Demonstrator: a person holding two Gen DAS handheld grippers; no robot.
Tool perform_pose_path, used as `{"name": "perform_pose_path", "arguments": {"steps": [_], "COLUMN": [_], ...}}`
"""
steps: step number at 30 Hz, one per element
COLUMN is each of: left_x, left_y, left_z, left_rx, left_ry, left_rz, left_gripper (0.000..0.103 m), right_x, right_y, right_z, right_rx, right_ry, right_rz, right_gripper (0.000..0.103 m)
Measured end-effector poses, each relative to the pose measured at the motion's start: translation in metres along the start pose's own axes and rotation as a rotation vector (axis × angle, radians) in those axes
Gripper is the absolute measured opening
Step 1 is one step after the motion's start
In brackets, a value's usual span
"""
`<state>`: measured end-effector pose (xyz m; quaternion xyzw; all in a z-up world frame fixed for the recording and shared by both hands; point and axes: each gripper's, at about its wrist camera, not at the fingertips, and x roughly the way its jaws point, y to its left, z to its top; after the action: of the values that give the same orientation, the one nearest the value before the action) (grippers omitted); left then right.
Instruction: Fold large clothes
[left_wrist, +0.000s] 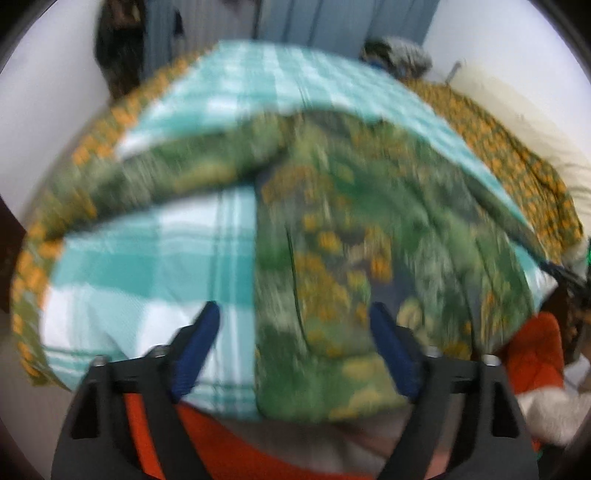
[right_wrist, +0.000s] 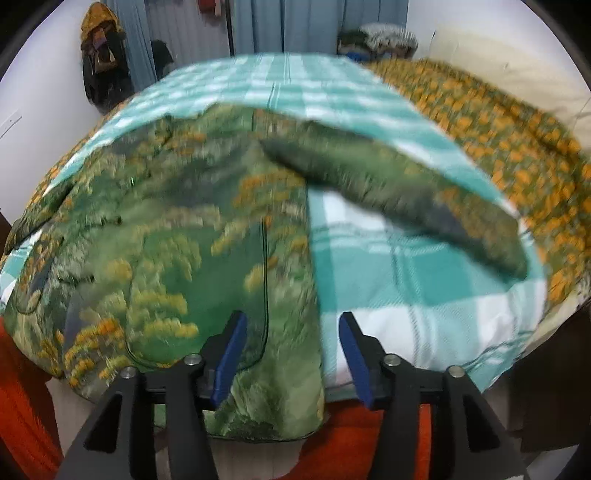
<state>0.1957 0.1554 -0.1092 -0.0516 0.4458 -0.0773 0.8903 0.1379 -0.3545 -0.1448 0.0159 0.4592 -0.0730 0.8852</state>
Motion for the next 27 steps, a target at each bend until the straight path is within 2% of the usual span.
{"name": "perform_pose_path", "arguments": {"steps": [1,2,5,7,9,11,16,20,22,24,27], "left_x": [-0.006,-0.016,-0.031,-0.032,-0.028,-0.023,-0.003,0.014,0.016,0.017,0.017], "left_y": [-0.002,-0.005,-0.011,-0.015,-0.020,-0.027,-0.044,-0.064,-0.071,-0.074,-0.073], "left_z": [0.005,0.014,0.027,0.035,0.040,0.038,0.024,0.017,0.015,0.015,0.019], "left_rx": [-0.003,-0.012,-0.047,-0.071,-0.083,-0.087,-0.050,0.031,0.048,0.050,0.021], "left_ry": [-0.038,-0.103,-0.245,-0.280,-0.284,-0.294,-0.238,-0.134,-0.129,-0.128,-0.145], "left_rz": [0.017,0.033,0.017,-0.015,-0.045,-0.033,-0.032,-0.036,-0.022,-0.034,-0.049], "left_gripper": [0.098,0.099,0.100,0.100,0.100,0.100,0.100,0.100,0.102,0.102,0.102], "right_x": [-0.007,-0.012,-0.027,-0.032,-0.035,-0.042,-0.055,-0.052,-0.050,-0.049,-0.045], "right_y": [0.003,0.005,0.014,0.021,0.030,0.034,0.037,0.031,0.028,0.030,0.038], "right_z": [0.004,0.009,0.023,0.031,0.036,0.035,0.033,0.034,0.031,0.028,0.023], "right_rx": [0.004,0.012,0.031,0.035,0.007,-0.011,0.002,0.046,0.062,0.047,-0.005], "right_ry": [-0.023,-0.047,-0.108,-0.110,-0.124,-0.171,-0.268,-0.266,-0.271,-0.295,-0.300], "right_rz": [-0.002,-0.007,-0.017,-0.047,-0.067,-0.051,-0.036,-0.013,0.034,0.044,0.059], "right_gripper": [0.063,0.065,0.069,0.072,0.072,0.072,0.072,0.072,0.072,0.080,0.081]}}
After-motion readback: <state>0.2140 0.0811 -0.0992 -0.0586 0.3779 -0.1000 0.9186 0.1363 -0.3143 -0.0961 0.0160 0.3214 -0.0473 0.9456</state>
